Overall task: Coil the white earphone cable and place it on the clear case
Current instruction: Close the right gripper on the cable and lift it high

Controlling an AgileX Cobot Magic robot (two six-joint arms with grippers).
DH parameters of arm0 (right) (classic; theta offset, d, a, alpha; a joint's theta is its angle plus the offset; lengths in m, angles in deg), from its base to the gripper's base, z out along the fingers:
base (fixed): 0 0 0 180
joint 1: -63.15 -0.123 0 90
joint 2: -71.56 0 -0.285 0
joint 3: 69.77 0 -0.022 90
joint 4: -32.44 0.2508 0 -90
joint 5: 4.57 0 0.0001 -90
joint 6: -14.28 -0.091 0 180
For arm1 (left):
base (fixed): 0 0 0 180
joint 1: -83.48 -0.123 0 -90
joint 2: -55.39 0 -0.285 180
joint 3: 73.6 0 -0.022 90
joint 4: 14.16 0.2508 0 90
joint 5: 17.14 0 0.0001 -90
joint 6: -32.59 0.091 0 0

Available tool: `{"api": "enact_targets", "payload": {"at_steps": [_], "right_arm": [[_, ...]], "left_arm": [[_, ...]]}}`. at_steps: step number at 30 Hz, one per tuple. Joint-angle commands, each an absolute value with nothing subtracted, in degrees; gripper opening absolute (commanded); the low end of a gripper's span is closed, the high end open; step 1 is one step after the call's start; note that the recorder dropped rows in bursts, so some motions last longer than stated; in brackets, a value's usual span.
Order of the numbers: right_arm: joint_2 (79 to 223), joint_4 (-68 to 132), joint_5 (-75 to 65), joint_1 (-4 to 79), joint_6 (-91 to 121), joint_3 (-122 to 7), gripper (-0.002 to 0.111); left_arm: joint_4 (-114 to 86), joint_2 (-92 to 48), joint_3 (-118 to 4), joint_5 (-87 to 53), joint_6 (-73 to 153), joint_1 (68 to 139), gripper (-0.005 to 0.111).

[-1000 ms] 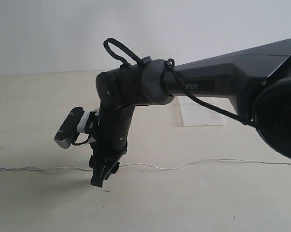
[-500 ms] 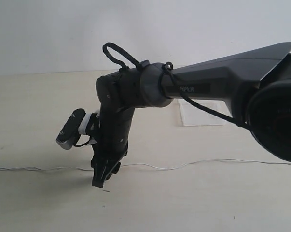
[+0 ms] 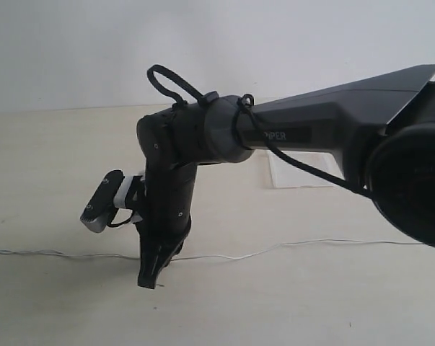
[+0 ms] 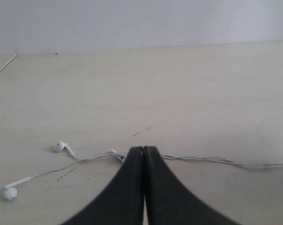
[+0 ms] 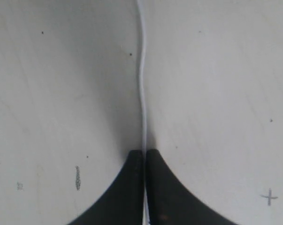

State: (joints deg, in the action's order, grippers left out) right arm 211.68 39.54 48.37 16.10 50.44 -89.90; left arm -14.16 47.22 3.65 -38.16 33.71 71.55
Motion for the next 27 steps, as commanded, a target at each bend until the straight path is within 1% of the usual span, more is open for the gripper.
{"api": "enact_targets", "payload": {"at_steps": [1, 16, 27], "right_arm": [[208.85, 37.35, 49.04, 16.13, 47.45, -89.60, 0.000], [191.55, 37.91, 46.19, 16.13, 41.29, -89.60, 0.000], [177.33, 37.91, 46.01, 16.13, 39.85, -89.60, 0.000]], "left_arm": [[-14.16, 47.60, 3.62, -37.61, 33.91, 71.61, 0.000], [-14.16, 47.60, 3.62, -37.61, 34.14, 71.61, 0.000], [-6.19, 47.60, 3.62, -37.10, 34.09, 71.61, 0.000]]}}
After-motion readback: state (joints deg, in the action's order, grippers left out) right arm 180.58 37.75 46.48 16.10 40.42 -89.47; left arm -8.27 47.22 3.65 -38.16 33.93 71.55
